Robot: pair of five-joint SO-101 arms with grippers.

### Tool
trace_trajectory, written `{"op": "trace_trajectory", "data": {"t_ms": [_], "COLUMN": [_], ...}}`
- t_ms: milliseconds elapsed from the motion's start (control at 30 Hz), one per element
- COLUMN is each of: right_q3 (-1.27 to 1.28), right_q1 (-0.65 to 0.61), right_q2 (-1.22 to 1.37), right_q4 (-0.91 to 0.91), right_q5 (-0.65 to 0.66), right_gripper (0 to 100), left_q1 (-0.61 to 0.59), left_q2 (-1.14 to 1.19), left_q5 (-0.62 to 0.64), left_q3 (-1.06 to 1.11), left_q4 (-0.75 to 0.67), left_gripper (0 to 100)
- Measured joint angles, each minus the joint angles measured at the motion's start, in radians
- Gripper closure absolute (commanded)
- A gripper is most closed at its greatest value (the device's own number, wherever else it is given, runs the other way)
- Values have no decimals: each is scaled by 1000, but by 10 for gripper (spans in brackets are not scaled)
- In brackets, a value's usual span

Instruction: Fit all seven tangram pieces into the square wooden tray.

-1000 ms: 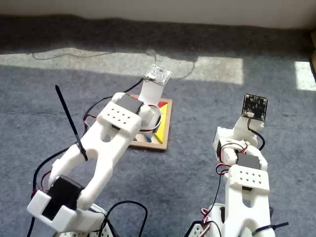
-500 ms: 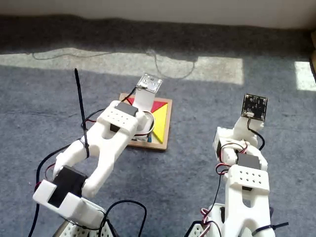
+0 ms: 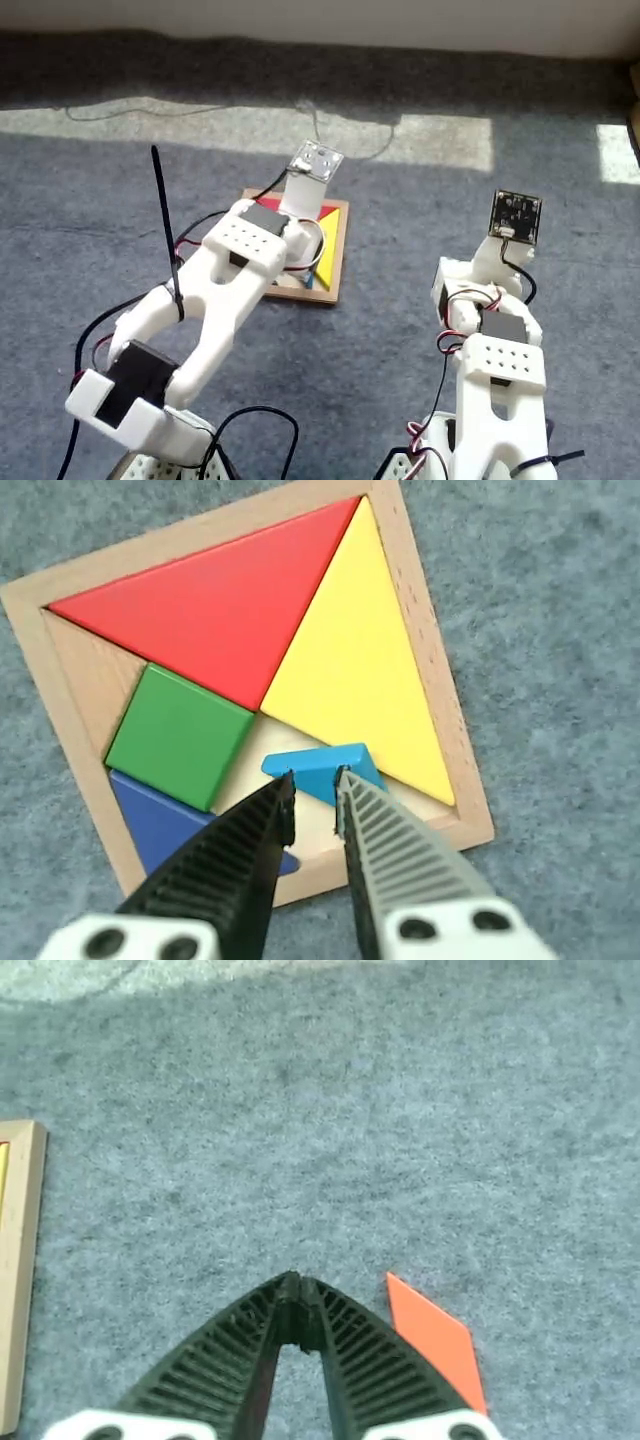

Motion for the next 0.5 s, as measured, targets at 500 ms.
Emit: {"op": "trace_trajectory", "data": {"t_ms": [500], "right_q3": [0], "right_q1": [-2], "right_q2": [0], "right_q4": [0], "right_q5": [0], "right_gripper": [988], "left_q1": [64], "left_q2": [74], "left_q5": [-2], "left_q3": [-29], "left_q4": [-9], "left_gripper": [912]}}
